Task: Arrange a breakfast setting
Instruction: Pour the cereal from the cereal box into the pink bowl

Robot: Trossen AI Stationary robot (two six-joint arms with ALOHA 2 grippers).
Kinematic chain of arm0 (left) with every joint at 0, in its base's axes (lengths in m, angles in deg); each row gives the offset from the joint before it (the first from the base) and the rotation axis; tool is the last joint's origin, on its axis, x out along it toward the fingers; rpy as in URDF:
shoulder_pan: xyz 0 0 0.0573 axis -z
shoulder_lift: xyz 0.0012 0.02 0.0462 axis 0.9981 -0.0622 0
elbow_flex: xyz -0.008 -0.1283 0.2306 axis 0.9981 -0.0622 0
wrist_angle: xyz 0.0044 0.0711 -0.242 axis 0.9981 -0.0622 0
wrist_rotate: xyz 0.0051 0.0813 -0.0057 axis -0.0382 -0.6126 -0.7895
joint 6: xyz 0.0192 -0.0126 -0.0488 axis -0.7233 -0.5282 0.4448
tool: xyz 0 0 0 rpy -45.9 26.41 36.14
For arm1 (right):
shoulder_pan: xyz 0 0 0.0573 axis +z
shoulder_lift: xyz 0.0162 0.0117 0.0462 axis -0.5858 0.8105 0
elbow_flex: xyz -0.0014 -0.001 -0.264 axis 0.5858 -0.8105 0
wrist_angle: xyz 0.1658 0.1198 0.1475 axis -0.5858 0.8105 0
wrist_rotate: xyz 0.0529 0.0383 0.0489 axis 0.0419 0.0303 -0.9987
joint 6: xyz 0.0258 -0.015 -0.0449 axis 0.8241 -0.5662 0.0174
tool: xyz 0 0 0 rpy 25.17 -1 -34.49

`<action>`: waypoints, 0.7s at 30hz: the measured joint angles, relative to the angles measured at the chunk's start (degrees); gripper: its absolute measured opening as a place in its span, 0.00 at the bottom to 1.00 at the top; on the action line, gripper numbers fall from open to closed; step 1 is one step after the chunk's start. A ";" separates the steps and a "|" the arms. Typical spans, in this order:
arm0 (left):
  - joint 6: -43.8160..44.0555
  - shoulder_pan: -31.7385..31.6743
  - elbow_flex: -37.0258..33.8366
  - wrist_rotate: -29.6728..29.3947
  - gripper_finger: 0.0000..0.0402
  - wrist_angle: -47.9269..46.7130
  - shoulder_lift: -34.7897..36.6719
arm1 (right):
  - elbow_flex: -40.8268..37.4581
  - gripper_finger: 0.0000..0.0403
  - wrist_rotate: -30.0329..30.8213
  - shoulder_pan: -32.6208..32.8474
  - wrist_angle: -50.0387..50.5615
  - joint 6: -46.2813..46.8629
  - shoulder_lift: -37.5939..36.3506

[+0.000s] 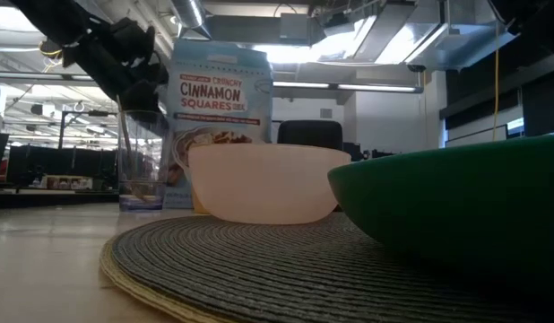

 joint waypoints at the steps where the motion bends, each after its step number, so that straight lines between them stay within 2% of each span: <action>1: -0.02 -0.01 0.00 0.40 0.97 1.07 -1.36 | 0.00 0.16 -0.02 0.00 -0.01 0.00 0.00; 9: 0.87 -0.07 0.39 4.32 0.97 5.04 -9.17 | -0.02 0.16 -0.46 0.00 0.05 0.02 0.00; 17: -2.71 -0.04 0.09 10.89 0.97 8.84 -9.75 | 0.00 0.16 -0.47 0.00 0.74 0.19 0.00; 21: -4.16 -0.02 0.07 11.54 0.97 9.77 -9.78 | 0.00 0.16 -0.47 0.00 0.74 0.22 0.00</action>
